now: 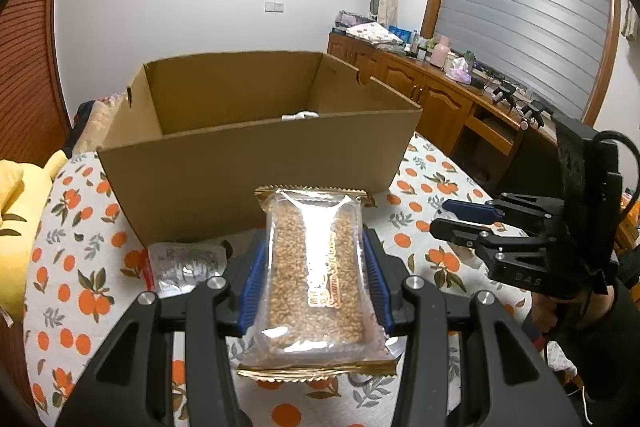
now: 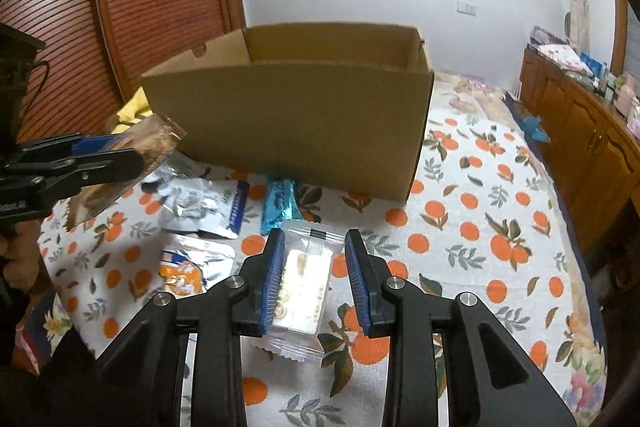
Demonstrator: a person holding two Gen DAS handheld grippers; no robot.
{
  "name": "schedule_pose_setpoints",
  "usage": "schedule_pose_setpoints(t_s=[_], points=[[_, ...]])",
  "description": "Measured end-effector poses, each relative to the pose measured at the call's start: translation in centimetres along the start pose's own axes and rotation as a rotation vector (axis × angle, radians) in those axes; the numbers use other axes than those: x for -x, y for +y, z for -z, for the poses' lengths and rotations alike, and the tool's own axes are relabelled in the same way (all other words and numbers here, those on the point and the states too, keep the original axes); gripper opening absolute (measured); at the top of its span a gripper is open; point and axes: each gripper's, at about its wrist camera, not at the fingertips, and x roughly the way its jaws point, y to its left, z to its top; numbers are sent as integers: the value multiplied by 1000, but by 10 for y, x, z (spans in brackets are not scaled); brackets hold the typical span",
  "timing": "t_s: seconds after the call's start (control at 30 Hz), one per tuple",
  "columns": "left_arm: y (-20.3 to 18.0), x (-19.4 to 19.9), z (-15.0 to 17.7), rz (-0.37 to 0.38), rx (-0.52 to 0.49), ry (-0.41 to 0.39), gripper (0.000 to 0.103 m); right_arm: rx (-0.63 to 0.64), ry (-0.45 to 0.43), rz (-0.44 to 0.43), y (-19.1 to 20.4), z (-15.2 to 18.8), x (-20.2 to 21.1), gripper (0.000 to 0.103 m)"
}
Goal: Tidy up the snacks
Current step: 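Carry both packs over the box and open both tools to drop them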
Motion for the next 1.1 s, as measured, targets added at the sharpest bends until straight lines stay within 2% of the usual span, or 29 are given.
schedule_pose_setpoints(t_s=[0.47, 1.1], points=[[7, 14, -32, -40, -46, -48, 44, 60, -90, -15, 17, -41, 25, 30], [26, -11, -91, -82, -79, -44, 44, 94, -129, -50, 25, -102, 4, 30]])
